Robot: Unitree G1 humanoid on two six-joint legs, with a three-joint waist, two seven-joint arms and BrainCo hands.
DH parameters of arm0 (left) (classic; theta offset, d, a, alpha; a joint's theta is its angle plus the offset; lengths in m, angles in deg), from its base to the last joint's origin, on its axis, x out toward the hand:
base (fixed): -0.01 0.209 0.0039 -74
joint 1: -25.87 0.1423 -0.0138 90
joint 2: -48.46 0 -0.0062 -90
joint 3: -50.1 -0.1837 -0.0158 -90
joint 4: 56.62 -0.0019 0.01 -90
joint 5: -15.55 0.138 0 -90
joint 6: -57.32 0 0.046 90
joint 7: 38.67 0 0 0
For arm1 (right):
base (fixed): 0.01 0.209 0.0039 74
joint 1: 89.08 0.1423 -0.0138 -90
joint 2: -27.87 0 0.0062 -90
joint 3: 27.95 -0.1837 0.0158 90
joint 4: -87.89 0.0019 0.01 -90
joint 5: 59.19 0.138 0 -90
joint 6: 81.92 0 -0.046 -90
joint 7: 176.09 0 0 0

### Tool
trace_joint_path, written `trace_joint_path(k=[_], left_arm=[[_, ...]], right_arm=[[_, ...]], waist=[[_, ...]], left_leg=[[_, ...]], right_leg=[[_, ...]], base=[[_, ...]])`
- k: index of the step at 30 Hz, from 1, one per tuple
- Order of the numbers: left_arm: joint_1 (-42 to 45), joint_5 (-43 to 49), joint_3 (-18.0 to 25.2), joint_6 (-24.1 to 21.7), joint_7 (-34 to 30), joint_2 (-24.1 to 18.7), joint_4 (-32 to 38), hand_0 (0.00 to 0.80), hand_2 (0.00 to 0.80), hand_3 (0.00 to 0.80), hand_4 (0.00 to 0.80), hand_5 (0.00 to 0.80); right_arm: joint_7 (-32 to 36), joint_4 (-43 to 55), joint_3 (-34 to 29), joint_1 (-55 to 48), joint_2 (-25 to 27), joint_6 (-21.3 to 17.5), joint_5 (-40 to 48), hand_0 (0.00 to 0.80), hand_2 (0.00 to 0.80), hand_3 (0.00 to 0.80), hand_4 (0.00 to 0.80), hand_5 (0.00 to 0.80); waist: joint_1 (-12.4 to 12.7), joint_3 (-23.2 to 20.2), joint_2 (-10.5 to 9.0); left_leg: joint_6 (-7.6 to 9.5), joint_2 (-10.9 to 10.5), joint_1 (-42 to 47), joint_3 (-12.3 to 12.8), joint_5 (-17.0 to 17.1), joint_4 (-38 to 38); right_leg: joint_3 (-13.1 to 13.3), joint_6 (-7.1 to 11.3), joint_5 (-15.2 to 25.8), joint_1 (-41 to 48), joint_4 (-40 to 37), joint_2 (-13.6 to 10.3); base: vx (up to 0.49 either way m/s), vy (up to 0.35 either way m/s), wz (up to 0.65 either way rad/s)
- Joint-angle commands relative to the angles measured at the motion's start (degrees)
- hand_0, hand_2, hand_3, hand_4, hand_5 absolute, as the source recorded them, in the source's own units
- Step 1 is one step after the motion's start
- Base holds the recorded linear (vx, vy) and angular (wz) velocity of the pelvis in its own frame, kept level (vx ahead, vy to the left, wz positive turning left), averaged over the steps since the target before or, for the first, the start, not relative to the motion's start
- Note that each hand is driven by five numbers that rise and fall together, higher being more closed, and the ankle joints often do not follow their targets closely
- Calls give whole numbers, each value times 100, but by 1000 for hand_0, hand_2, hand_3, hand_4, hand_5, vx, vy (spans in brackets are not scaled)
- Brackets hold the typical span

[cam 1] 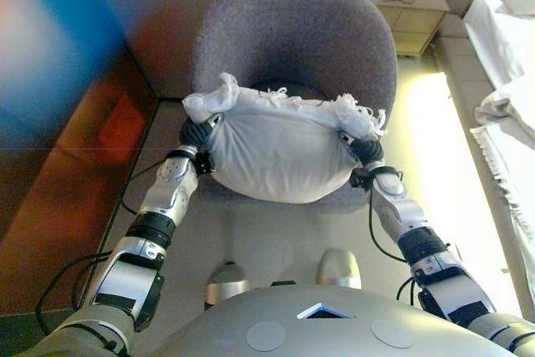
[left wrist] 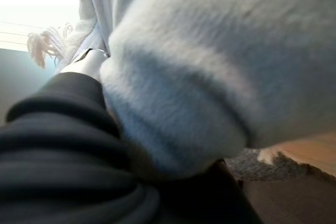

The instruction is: Pick up the cushion and take it to the sofa

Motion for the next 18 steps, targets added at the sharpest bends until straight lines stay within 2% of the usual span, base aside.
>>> trace_joint_path(k=[1,4,6,8,10,12,13,15,16,17,18], left_arm=[[-746,-171,42,-263,33,260,121,800,800,800,800,800],[-683,-164,78,-350,-9,279,123,800,800,800,800,800],[-556,2,136,-318,-47,327,240,800,800,800,800,800],[-444,108,194,-276,-43,408,303,800,800,800,800,800],[-346,88,285,-268,-52,411,303,800,800,800,800,800],[-235,35,390,-316,-45,382,306,800,800,800,800,800],[-189,39,434,-336,-26,356,351,800,800,800,800,800],[-102,-31,477,-363,8,319,448,800,800,800,800,800],[10,-27,548,-368,-37,314,549,800,800,800,800,800],[48,2,580,-361,-54,318,583,800,800,800,800,800],[92,47,588,-364,-70,336,617,800,800,800,800,800]], right_arm=[[-11,153,-113,923,-15,-326,441,800,800,800,800,800],[20,313,-117,843,-23,-318,493,800,800,800,800,800],[156,442,-224,681,13,-306,367,800,800,800,800,800],[249,531,-281,581,42,-251,277,800,800,800,800,800],[356,593,-282,509,49,-181,209,800,800,800,800,800],[408,685,-214,469,42,-78,186,800,800,800,800,800],[403,746,-158,466,42,-50,154,800,800,800,800,800],[382,736,-53,447,51,-107,173,800,800,800,800,800],[381,710,-21,374,40,-199,184,800,800,800,800,800],[393,696,-16,335,26,-249,178,800,800,800,800,800],[398,663,-7,297,26,-331,170,800,800,800,800,800]], waist=[[-234,-74,7],[-485,-35,-56],[-589,-56,-58],[-637,-152,-50],[-690,-294,28],[-749,-426,112],[-741,-453,93],[-660,-447,-70],[-533,-384,-139],[-496,-389,-219],[-387,-312,-194]], left_leg=[[538,-824,434,248,-819,395],[707,-986,828,90,-1210,416],[792,-986,946,-27,-1351,498],[738,-899,997,-19,-1319,643],[518,-653,1047,88,-939,991],[130,-305,1045,133,0,1676],[-11,-228,898,148,364,2238],[-59,-271,397,148,648,3545],[23,-199,-110,197,553,4206],[85,-229,-319,208,528,4280],[173,-174,-608,169,369,4244]], right_leg=[[-43,487,1167,-458,-801,172],[-73,503,1614,-994,-1201,474],[65,415,1606,-1087,-1093,577],[77,304,1539,-1003,-983,574],[72,158,1331,-882,-856,618],[69,-31,1132,-788,-777,713],[100,-146,1047,-672,-771,735],[154,-342,938,-422,-753,678],[179,-446,783,-185,-683,677],[202,-465,750,-112,-690,619],[267,-472,655,82,-701,694]], base=[[432,7,35],[444,16,34],[388,-25,-1],[344,-72,-7],[285,-114,34],[226,-145,59],[257,-187,38],[288,-193,-4],[278,-140,-52],[285,-63,-72],[218,12,-68]])
